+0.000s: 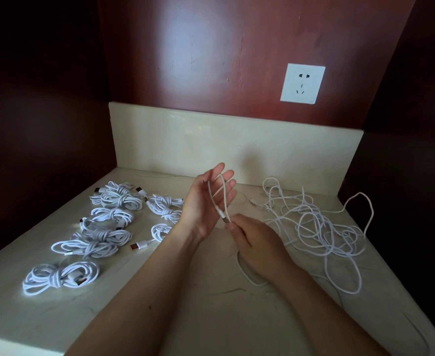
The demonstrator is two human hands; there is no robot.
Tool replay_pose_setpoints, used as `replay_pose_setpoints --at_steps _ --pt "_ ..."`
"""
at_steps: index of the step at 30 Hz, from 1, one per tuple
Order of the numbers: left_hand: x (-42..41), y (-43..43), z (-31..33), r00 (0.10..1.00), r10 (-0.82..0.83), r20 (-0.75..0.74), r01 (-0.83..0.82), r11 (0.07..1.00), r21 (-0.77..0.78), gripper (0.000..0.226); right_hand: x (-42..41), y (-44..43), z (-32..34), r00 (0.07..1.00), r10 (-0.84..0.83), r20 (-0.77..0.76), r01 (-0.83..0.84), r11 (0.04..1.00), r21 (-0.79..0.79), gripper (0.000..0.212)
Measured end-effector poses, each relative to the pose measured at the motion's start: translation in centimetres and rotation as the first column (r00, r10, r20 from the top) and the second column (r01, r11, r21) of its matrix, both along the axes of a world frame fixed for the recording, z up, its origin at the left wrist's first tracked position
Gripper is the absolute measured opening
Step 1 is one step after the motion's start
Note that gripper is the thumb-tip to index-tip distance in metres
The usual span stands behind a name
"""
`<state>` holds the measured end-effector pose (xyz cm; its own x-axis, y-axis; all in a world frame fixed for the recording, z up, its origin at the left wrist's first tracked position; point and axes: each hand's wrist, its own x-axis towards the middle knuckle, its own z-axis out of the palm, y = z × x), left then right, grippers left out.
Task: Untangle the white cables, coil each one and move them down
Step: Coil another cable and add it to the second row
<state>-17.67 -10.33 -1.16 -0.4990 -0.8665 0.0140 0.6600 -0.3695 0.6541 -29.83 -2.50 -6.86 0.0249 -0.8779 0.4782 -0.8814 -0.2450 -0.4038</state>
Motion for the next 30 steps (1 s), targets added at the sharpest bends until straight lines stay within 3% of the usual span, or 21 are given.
replay_pose_setpoints --at_steps 2,6,10,19,22,24,30 --pt "0.2 0.1 0.0 1.000 0.001 -0.006 -0.001 1.000 -0.003 0.031 -0.1 0.0 0.0 0.998 0.001 -0.065 -0.003 1.000 -0.030 0.034" --pt "0.7 -0.1 0.0 0.982 0.092 0.165 -0.072 0.990 -0.125 0.027 -0.4 0.4 0.3 0.989 -0.008 -0.148 -0.001 0.998 -0.060 0.034" --pt "0.9 -0.6 -0.4 0.940 0.196 0.278 -0.131 0.963 -0.235 0.023 -0.7 1.2 1.4 0.996 -0.057 -0.070 0.044 0.983 -0.178 0.027" --pt "0.5 0.0 -0.2 0.910 -0.158 0.383 0.230 0.962 -0.149 0.017 -1.2 1.5 2.3 0.998 -0.027 -0.051 0.005 0.923 -0.384 0.015" --pt "0.0 0.2 -0.6 0.878 -0.223 0.423 0.293 0.950 -0.107 0.046 -1.5 1.4 2.3 0.997 -0.047 -0.055 0.020 0.914 -0.405 0.016" --pt "-0.4 0.3 -0.8 0.859 -0.232 0.456 0.314 0.943 -0.113 0.046 -1.8 1.4 2.4 0.997 -0.067 -0.041 0.043 0.902 -0.430 0.017" --pt "-1.0 1.3 -1.1 0.711 -0.184 0.679 0.411 0.892 -0.189 0.043 -2.2 1.3 2.6 0.962 -0.140 0.234 0.231 0.876 -0.425 0.030"
